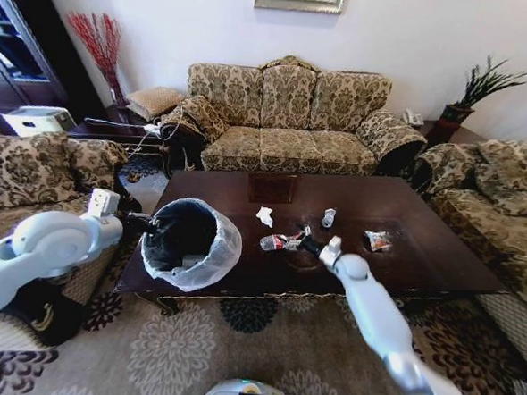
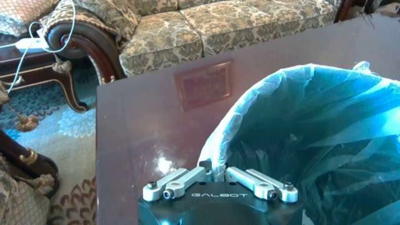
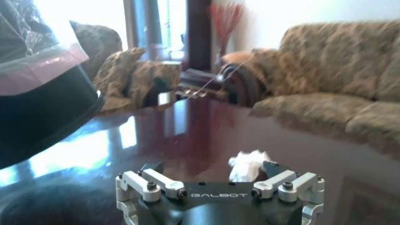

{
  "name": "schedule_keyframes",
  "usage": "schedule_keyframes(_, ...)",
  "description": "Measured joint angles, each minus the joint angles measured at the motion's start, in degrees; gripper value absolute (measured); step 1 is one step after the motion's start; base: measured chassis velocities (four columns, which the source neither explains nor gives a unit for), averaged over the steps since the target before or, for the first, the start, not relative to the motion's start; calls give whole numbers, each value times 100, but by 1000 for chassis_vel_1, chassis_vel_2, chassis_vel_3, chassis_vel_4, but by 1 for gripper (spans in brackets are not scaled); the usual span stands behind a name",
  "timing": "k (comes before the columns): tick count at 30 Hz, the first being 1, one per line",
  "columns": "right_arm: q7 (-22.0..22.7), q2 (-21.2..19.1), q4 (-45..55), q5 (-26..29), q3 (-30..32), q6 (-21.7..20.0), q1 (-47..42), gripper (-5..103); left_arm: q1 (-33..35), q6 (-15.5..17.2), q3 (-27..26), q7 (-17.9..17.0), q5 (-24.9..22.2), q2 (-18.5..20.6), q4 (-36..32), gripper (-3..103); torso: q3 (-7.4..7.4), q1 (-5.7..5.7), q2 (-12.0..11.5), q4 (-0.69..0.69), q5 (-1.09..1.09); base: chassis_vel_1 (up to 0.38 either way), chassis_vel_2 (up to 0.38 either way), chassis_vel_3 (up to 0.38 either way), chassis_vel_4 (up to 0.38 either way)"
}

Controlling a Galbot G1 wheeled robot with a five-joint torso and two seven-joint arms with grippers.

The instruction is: Move to the front of the table and place the trash on the table into the trash bin.

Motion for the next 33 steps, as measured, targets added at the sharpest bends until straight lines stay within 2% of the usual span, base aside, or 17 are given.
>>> schedule_keyframes(1,-232,-26,-159,-2,-19,-14,80,100,0,-3,3,37,31,-28,0,0,0,0,0,0,0,0,0,0,0)
schedule_keyframes(2,-232,-26,-159,-2,-19,-14,80,100,0,-3,3,37,31,-28,0,0,0,0,0,0,0,0,0,0,0)
schedule_keyframes(3,-423,-50,-287,-39,-46,-29,138,100,2,-5,2,70,59,-63,1,0,-1,-1,0,0,1,0,0,0,0)
schedule_keyframes(6,-532,-71,-453,-233,-93,32,213,100,3,-8,-1,99,77,-100,9,0,-1,-2,0,-2,2,0,0,0,0)
schedule_keyframes(9,-373,20,-751,-531,-185,179,339,100,-3,-21,6,104,88,-144,24,0,-1,-1,0,-4,4,0,0,0,0)
schedule_keyframes(16,-15,214,-918,-925,-402,184,433,100,0,-26,66,109,114,-49,44,0,-1,-2,0,-1,1,0,0,0,0)
schedule_keyframes(21,285,360,-1004,-1368,-462,22,537,100,-4,-50,82,112,103,14,56,0,-1,-1,0,-2,4,0,0,0,0)
schedule_keyframes(23,436,367,-1009,-1492,-537,-88,566,94,4,-52,126,112,116,-51,46,0,-1,-1,0,-2,1,0,0,0,0)
schedule_keyframes(24,436,367,-1009,-1492,-537,-88,566,94,4,-52,126,112,116,-51,46,0,-1,-1,0,-2,1,0,0,0,0)
schedule_keyframes(27,462,342,-994,-1573,-591,-130,568,83,11,-52,166,127,156,-99,40,0,-2,-2,0,-1,0,0,0,0,0)
schedule_keyframes(33,481,234,-755,-1380,-635,-261,437,70,8,-53,155,149,159,-28,56,0,-1,-1,0,-2,4,0,0,0,0)
